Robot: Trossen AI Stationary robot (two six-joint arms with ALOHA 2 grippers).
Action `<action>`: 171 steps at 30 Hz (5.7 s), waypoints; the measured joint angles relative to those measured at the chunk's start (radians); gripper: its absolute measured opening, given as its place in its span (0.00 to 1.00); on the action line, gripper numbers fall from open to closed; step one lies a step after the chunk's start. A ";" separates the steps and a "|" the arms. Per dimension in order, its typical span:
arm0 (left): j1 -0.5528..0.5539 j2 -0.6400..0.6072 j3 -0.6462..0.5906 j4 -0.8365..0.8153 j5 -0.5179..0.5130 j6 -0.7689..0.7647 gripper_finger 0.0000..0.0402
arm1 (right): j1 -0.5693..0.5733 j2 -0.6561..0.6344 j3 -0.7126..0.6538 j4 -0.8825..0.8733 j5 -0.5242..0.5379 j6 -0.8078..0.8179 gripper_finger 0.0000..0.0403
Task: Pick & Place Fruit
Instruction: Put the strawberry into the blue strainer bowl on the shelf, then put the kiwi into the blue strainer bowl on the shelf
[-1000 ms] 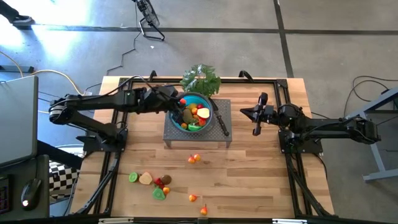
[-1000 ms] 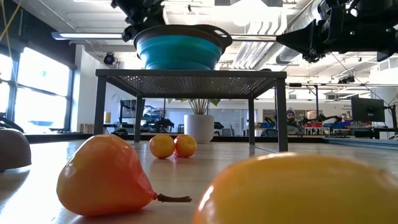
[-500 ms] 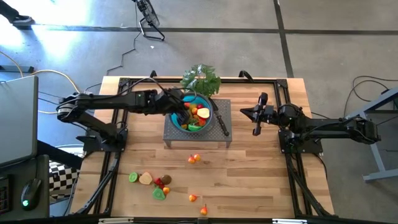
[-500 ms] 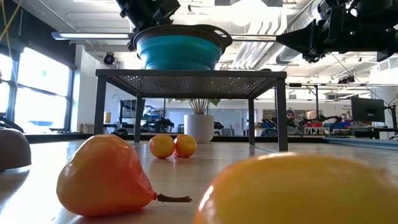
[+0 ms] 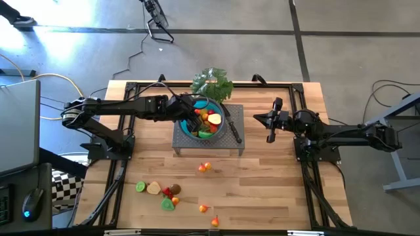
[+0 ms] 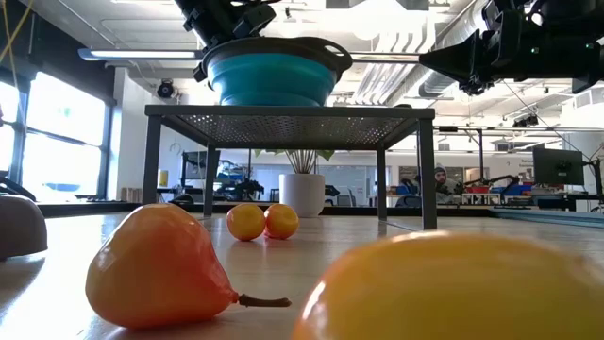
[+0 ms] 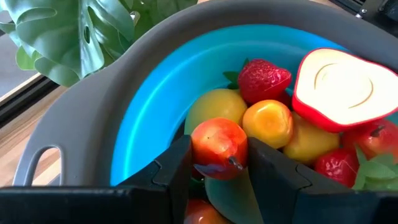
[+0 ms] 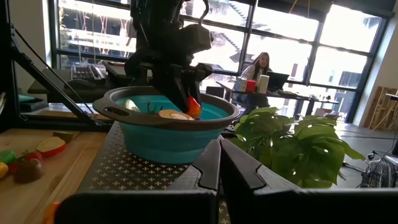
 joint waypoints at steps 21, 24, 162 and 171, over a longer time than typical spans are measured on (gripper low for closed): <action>0.000 0.000 0.000 0.006 0.004 0.001 0.53 | 0.000 0.000 0.000 -0.001 0.000 -0.006 0.00; 0.000 0.000 0.000 0.006 0.020 -0.001 0.53 | 0.000 0.000 0.000 -0.001 0.000 -0.006 0.00; -1.014 -0.029 -0.144 -0.644 0.077 -0.991 0.53 | 0.000 0.000 0.000 0.048 0.004 0.161 0.00; -1.014 -0.029 -0.144 -0.662 0.120 -0.990 0.53 | 0.000 0.000 0.000 0.042 0.004 0.163 0.00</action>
